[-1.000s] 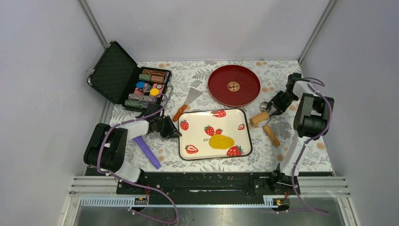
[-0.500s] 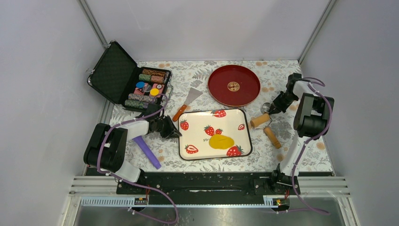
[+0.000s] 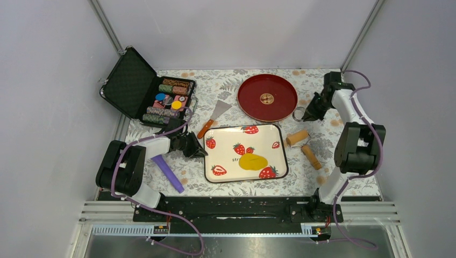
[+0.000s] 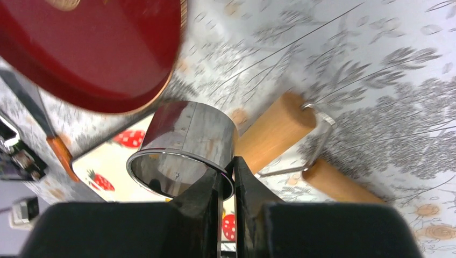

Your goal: Roll out the dumpling wrappers from the dough

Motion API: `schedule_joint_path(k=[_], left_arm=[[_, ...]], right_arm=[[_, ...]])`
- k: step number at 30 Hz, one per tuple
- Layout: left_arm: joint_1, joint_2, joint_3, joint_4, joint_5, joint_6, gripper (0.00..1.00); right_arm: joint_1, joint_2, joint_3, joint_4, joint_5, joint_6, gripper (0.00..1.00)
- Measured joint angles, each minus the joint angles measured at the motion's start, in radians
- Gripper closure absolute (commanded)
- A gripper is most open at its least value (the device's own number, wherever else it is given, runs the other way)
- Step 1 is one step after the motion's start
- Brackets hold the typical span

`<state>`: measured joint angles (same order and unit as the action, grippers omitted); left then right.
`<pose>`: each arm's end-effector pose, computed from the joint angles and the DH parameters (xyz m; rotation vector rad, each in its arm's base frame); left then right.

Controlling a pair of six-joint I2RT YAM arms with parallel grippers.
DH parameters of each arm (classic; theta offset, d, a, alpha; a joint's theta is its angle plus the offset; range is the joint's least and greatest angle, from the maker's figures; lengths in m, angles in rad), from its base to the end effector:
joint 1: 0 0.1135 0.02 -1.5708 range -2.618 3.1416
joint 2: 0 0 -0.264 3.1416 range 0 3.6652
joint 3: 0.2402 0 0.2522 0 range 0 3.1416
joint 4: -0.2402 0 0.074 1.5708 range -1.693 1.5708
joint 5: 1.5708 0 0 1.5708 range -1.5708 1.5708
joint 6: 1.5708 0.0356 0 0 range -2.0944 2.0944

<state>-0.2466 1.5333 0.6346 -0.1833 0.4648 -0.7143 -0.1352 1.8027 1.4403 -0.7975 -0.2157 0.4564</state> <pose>0.2475 -0.0788 0.1296 -0.4849 2.7445 -0.9046 0.3721 -0.0429 0.2400 0.7410 2.6441 0.3849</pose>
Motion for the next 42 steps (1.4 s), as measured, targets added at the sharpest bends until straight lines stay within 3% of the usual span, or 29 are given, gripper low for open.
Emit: schedule_joint_path(k=[8,17,24,31,42], left_arm=[[0.0,0.0,0.0,0.0,0.0,0.0,1.0],[0.0,0.0,0.0,0.0,0.0,0.001,1.0],[0.0,0.0,0.0,0.0,0.0,0.002,1.0],[0.0,0.0,0.0,0.0,0.0,0.002,1.0],[0.0,0.0,0.0,0.0,0.0,0.003,1.0]], right_arm=[[0.262,-0.098,-0.067,-0.039,0.018,-0.035,1.0],[0.575,-0.104,-0.097,-0.082,0.064,-0.035,1.0],[0.739,-0.084,-0.097,-0.09,0.106,-0.014,1.0],[0.821,-0.035,-0.115,-0.082,0.145,-0.002,1.0],[0.832,-0.015,-0.184,-0.057,0.143,0.011,1.0]])
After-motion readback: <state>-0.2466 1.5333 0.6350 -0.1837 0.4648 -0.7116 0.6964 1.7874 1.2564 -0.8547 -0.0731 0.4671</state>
